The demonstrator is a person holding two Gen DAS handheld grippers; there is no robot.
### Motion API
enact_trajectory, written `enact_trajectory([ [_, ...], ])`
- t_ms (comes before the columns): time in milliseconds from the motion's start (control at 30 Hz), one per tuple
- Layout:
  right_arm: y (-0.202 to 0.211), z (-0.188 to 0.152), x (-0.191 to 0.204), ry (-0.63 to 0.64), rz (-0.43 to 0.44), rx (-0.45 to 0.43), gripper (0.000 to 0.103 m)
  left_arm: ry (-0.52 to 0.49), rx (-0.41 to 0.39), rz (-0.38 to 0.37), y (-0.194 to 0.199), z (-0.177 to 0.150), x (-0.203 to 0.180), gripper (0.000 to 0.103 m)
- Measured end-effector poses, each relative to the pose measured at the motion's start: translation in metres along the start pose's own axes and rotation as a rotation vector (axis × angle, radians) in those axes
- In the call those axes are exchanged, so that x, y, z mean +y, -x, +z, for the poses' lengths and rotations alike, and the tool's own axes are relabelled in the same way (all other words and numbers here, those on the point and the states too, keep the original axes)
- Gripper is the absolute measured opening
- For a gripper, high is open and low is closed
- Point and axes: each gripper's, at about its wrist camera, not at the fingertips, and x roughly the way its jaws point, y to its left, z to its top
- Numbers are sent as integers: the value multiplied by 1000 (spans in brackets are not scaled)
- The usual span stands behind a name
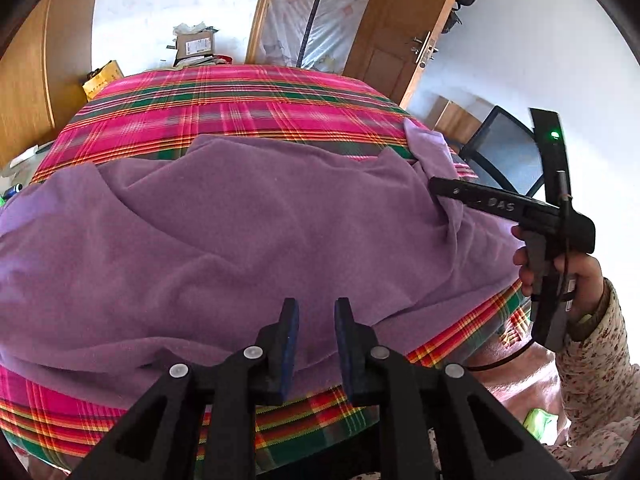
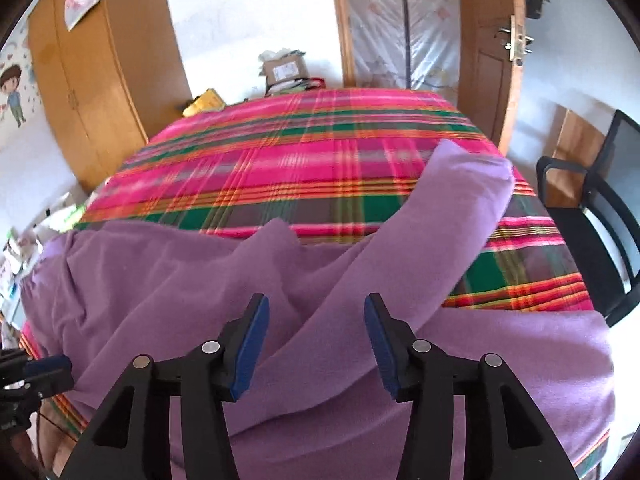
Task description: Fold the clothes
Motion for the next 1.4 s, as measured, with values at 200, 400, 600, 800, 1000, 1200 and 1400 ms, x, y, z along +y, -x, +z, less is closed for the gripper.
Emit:
enact_trajectory([
  [200,-10,-6,1,-11,-86,45,51,-30,7,19,0,-3,-4,19],
  [400,-3,-15,-9,-50,-70,41,14,-27,21,28,-3,-5,-2,19],
  [600,10,-20,-27,-141,-26,-10,5,-39,22,33,-4,-7,-4,19],
  [800,48,-23,-31,-187,-26,-155,5,-66,24,30,-6,-7,-14,19],
  [1000,81,-46,-37,-252,-24,-260,5,-74,47,23,-14,-8,-20,19],
  [1200,62,-67,-47,-298,-32,-159,5,-79,50,21,-15,-7,-21,19],
  [1400,54,-63,-46,-228,-86,-107,12,-68,63,18,-17,-8,-21,19],
])
